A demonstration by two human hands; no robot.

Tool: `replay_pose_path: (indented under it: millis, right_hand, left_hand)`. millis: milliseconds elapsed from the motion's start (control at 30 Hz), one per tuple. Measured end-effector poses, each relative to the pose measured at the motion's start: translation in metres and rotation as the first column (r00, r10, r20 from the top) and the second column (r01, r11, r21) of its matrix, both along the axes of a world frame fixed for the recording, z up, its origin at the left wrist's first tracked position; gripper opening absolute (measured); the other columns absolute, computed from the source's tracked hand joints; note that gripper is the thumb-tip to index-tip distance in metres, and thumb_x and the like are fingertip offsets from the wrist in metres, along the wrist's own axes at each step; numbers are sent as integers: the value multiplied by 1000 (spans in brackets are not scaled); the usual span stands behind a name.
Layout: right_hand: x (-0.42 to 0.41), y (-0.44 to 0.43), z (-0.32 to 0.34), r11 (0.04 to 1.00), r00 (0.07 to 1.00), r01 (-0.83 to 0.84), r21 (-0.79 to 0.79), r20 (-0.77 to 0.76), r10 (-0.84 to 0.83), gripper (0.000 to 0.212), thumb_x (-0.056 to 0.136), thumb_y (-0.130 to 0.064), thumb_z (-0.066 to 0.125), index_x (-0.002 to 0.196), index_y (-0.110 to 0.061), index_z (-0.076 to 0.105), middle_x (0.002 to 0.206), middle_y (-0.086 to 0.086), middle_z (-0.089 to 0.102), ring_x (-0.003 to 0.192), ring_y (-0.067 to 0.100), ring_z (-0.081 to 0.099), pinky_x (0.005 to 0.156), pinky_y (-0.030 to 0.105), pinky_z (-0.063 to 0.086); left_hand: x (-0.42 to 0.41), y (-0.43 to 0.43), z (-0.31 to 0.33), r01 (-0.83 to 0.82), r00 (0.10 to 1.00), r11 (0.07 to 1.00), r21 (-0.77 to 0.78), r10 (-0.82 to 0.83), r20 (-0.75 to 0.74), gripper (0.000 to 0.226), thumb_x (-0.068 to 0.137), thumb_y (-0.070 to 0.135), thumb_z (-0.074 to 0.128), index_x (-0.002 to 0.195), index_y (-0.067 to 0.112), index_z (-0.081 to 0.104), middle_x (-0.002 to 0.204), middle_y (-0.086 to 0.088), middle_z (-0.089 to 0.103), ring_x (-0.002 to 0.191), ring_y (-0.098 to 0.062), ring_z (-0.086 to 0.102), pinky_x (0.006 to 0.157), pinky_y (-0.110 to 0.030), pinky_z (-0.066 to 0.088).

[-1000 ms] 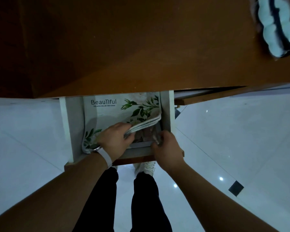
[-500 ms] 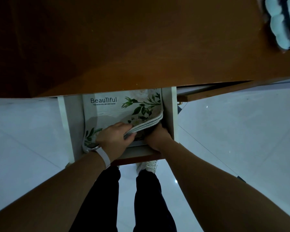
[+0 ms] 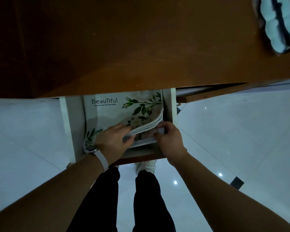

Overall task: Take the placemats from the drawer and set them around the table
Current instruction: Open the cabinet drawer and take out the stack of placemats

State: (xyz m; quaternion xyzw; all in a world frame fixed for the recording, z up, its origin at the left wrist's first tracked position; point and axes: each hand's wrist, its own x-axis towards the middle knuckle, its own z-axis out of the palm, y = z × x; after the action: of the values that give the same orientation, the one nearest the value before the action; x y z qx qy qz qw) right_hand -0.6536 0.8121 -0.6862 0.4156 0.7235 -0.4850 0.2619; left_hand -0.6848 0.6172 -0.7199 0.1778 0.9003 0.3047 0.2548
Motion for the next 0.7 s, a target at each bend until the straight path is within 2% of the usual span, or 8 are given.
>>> replay_pose_path:
  millis: [133,233,333,433,567,633,700]
  right_hand:
    - [0,-8,9,987,985,141,-70,-91,-148,22,87,-7,70,98,-23,59,93,-5,69,84,11,68,72,27,60]
    - [-2,-19,11,974,965,199,-105,-154,-213,37,83,-1,73,104,-24,54,100,-5,67,90,7,68,79,30,60]
    - [-8,-26,17,959,952,213,-186,-182,-247,44,87,-6,70,123,-20,48,107,-1,66,94,6,68,81,31,61]
    - [-14,-22,23,881,924,308,-359,-109,-367,36,94,-12,59,128,-19,47,111,5,66,102,19,68,84,43,60]
    - [-25,-8,20,863,941,323,-388,34,-336,38,96,-35,57,131,-21,49,117,4,66,106,23,67,84,47,60]
    - [-33,-4,14,837,937,349,-421,146,-317,36,94,-32,61,125,-16,55,114,8,70,102,26,70,83,47,60]
    - [-40,-1,8,802,915,396,-447,263,-305,33,91,-21,63,120,-7,58,109,16,72,99,31,72,84,49,59]
  left_hand:
    - [11,-5,-1,54,996,998,-45,-57,-64,45,84,51,52,112,21,71,105,2,69,89,-18,64,73,-20,46]
    - [16,-5,-3,106,991,990,-90,-113,-73,59,79,62,54,120,21,67,114,0,67,98,-18,62,78,-22,48]
    - [12,-4,-4,104,990,991,-88,-111,-82,54,79,44,58,128,21,60,113,-2,65,93,-23,62,72,-29,55]
    - [8,-2,-2,63,995,996,-68,-68,-73,51,79,34,51,128,21,61,110,-1,66,89,-24,63,69,-26,51]
    - [10,1,1,-27,998,1000,-13,26,-65,46,79,32,53,121,21,68,103,0,69,84,-22,64,68,-19,42]
    - [15,1,1,-42,997,999,1,42,-68,41,79,29,56,116,19,70,101,0,69,82,-22,64,67,-20,45]
    - [20,0,1,-55,997,998,11,56,-60,38,80,30,57,113,18,71,101,0,70,83,-22,64,68,-25,52]
